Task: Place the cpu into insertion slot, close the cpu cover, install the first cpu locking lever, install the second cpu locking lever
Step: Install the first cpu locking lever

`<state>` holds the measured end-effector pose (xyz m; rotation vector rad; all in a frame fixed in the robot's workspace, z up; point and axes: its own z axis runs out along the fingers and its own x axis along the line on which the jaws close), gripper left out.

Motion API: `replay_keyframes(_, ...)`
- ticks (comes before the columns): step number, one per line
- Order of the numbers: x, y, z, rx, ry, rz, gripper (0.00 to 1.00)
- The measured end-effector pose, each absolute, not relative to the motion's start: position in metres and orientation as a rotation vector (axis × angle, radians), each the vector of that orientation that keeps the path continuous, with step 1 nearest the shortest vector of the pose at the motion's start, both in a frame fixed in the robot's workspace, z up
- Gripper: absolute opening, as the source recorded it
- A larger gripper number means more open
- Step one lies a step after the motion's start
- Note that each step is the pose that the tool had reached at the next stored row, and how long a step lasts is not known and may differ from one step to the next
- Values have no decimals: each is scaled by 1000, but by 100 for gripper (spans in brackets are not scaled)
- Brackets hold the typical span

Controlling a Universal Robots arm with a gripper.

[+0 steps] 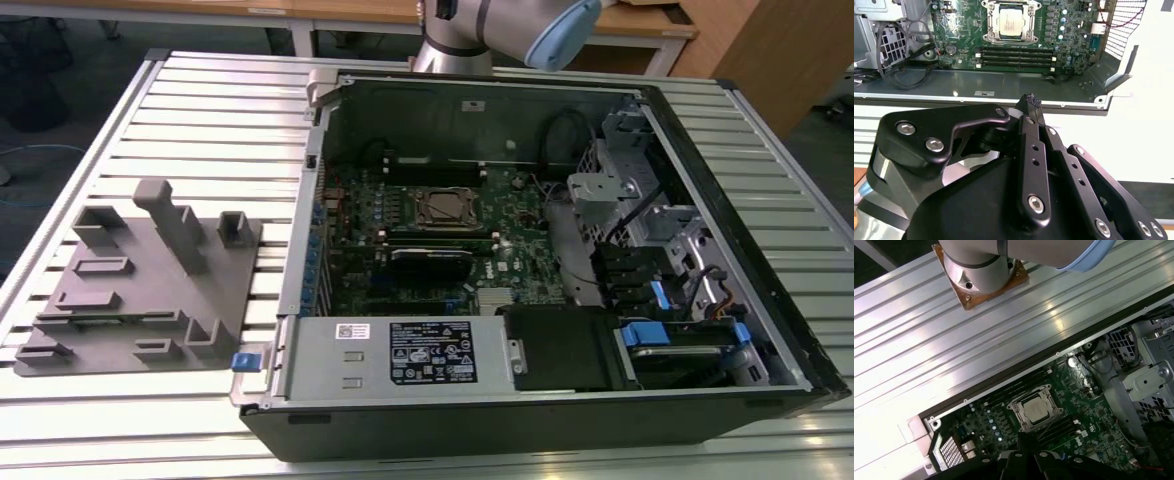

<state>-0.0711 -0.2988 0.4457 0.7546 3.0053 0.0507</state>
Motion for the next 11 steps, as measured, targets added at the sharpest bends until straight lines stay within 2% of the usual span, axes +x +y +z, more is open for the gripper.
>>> replay_keyframes(11,-71,-299,446,757,3013,48,11)
